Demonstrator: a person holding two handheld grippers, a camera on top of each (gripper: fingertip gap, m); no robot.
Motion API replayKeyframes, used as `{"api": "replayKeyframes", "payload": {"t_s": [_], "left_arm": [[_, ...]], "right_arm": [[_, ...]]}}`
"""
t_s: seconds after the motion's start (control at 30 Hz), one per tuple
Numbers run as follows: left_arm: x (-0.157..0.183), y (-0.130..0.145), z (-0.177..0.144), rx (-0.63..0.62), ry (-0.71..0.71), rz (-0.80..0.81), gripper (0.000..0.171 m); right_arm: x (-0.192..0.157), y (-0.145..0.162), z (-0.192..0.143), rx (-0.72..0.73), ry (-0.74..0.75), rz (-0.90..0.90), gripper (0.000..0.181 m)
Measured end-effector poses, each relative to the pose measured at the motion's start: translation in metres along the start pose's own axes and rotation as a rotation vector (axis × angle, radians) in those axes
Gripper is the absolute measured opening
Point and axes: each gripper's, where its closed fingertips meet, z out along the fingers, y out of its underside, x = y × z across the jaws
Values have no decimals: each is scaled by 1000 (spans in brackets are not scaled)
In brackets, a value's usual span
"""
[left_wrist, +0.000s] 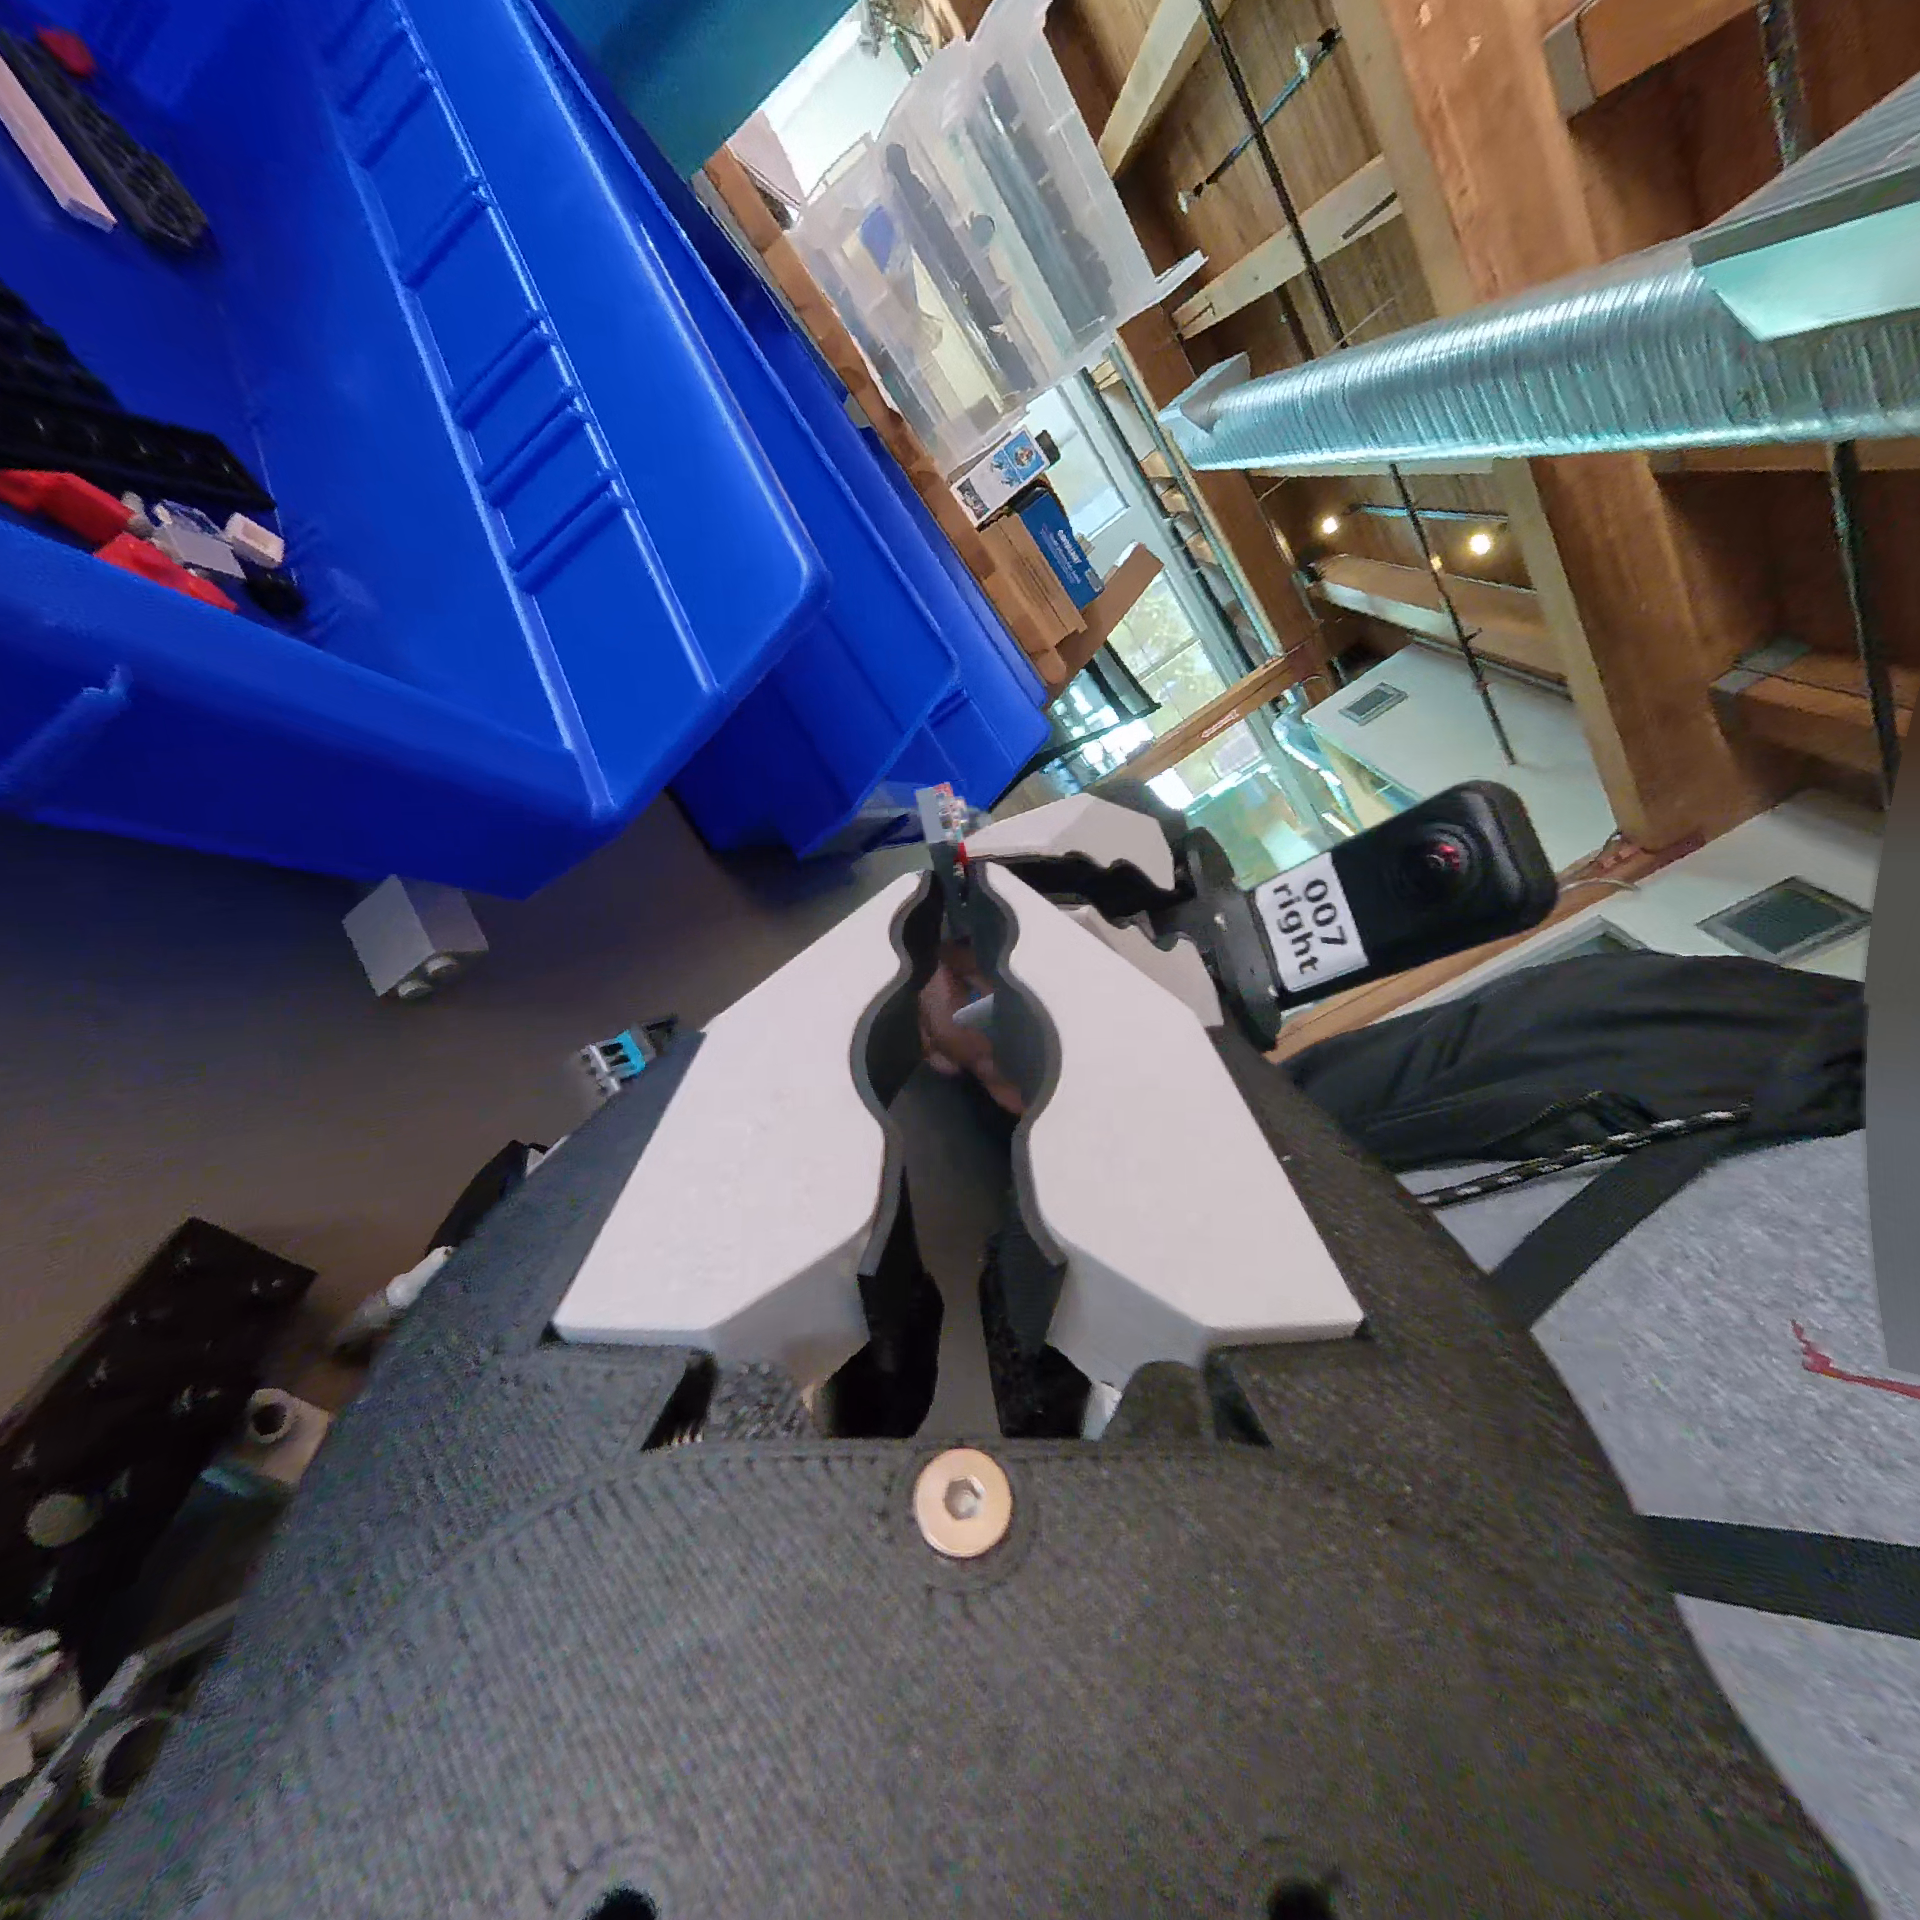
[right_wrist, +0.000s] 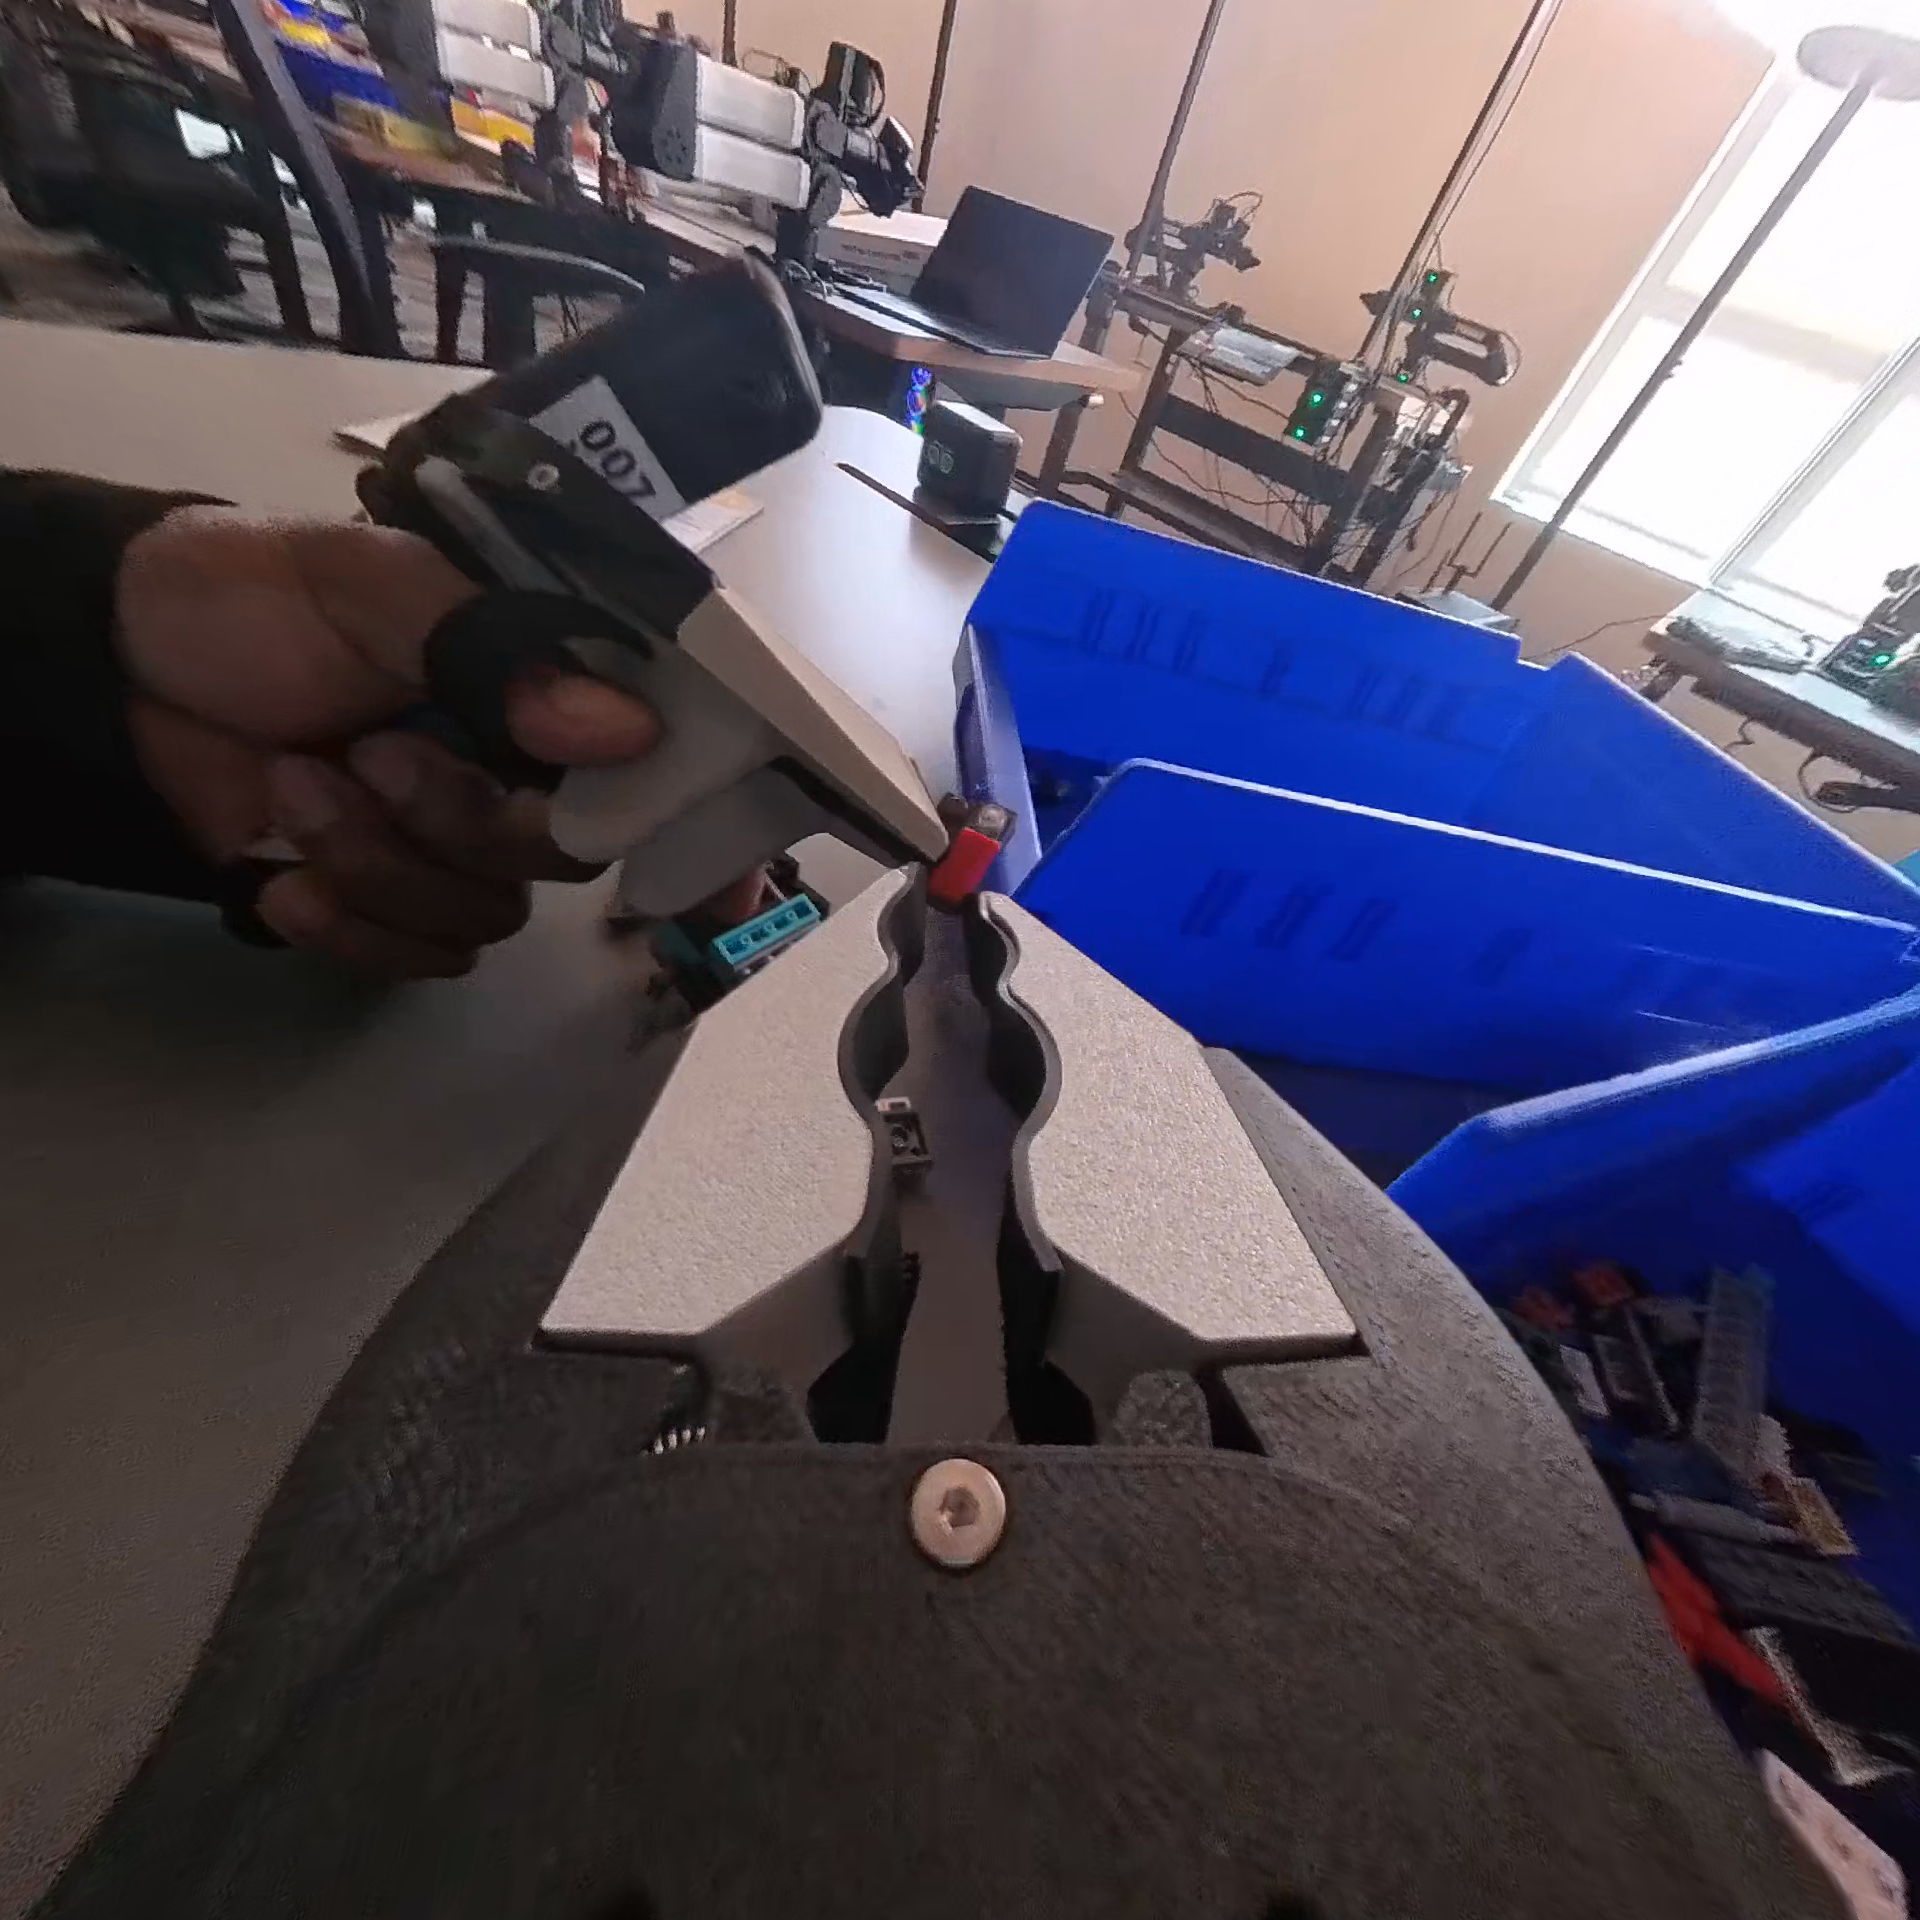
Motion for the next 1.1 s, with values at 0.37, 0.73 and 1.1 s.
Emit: {"api": "replayKeyframes", "payload": {"t_s": [0.37, 0.73, 1.1], "left_arm": [[-6, 2, -1, -44, -115, 175, 4], [-5, 2, -1, -62, -150, 285, 5], [1, -6, -9, -46, -22, 120, 5]], "right_arm": [[-1, 4, 1, -22, -129, 281, 7], [0, 3, -1, 22, -278, 623, 7], [10, -11, -13, 77, -201, 267, 15]]}}
